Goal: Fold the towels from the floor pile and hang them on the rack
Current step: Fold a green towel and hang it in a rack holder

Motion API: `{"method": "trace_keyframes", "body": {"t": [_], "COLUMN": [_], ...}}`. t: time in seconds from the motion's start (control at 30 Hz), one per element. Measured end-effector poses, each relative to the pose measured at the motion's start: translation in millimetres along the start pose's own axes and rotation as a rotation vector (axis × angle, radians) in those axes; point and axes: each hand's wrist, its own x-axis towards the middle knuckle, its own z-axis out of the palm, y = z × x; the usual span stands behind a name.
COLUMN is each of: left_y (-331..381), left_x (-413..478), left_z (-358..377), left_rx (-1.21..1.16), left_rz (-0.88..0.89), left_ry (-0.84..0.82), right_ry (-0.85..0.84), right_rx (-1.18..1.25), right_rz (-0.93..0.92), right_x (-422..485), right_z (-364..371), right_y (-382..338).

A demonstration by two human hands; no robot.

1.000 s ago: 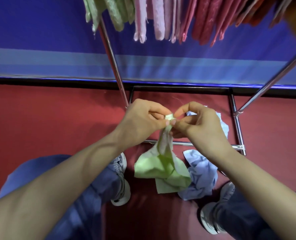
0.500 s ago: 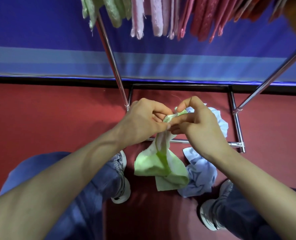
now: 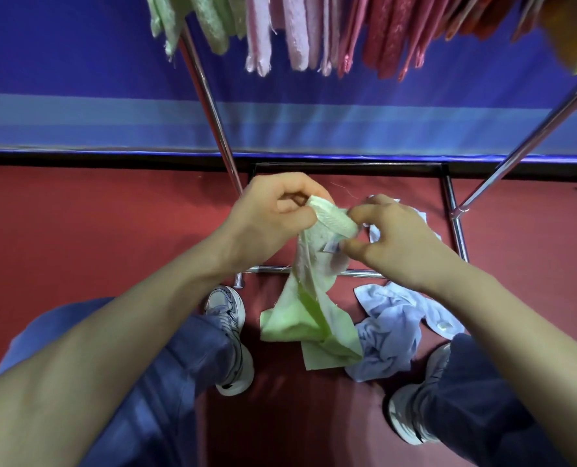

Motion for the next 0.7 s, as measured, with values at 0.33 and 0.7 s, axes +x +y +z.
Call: {"method": "trace_keyframes", "body": {"t": [0.33,0.7], "left_y": [0,-6], "left_x": [5,9], "left_z": [-12,-19], "left_rx": [0.055,0.134], "left_rz": [0.051,0.046], "left_ry": [0.098,0.177], "right_ry": [0.110,0.179], "right_rx": [0.033,0.009], "right_rz": [-0.033,-0.010], "right_x": [-2,-2], "right_z": [-21,-32], "right_y": [8,14]}}
